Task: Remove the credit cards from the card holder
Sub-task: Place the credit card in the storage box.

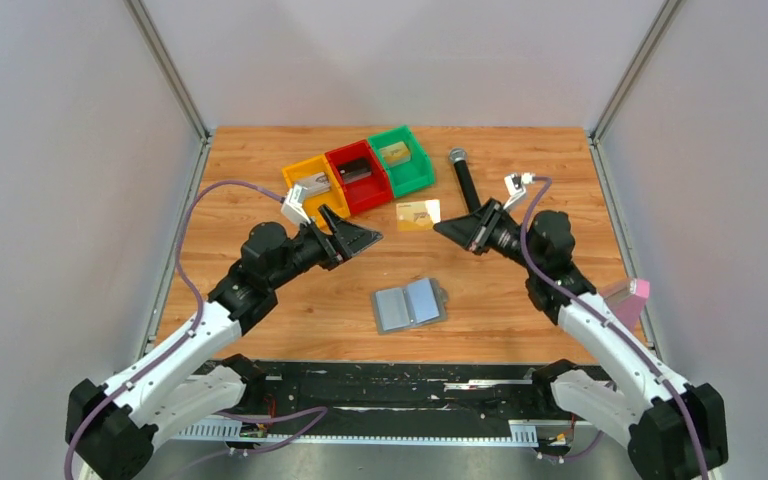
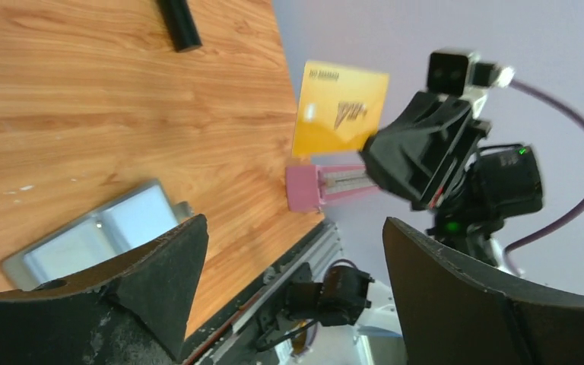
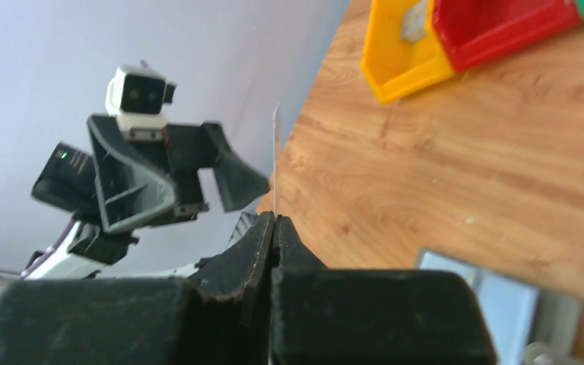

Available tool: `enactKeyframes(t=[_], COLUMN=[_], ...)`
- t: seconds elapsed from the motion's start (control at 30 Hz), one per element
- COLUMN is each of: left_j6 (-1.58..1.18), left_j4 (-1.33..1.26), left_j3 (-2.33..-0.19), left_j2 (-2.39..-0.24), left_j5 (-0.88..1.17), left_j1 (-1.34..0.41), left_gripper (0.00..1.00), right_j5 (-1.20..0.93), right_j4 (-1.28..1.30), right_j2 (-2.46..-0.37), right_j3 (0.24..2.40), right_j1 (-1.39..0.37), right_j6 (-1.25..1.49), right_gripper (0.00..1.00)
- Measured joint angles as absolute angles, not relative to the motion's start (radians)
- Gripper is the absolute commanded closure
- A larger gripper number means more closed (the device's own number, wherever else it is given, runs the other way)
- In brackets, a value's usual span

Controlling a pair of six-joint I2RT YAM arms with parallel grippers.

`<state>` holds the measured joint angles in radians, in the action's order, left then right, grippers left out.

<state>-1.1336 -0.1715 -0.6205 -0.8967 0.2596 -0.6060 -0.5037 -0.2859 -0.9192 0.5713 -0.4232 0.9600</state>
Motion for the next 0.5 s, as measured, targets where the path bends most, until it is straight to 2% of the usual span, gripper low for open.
enactKeyframes(t=[0.23,0.5], left_j6=[-0.96,-0.701], left_j4=[0.124,0.42], left_j3=[-0.756,-0.899], left_j2=[-0.859,-0.846], left_j5=[0.179,0.075], left_j1=[-0.604,-0.601], left_gripper=[0.0,0.0], right_j5=[-0.671,-0.702], right_j4=[-0.108,0.188], right_j2=[-1.232,-1.692], right_j3=[0.919,1.431], right_j1=[-0.242,-0.187], right_j6=[0.726,0.464], right_gripper=[1.0,1.0])
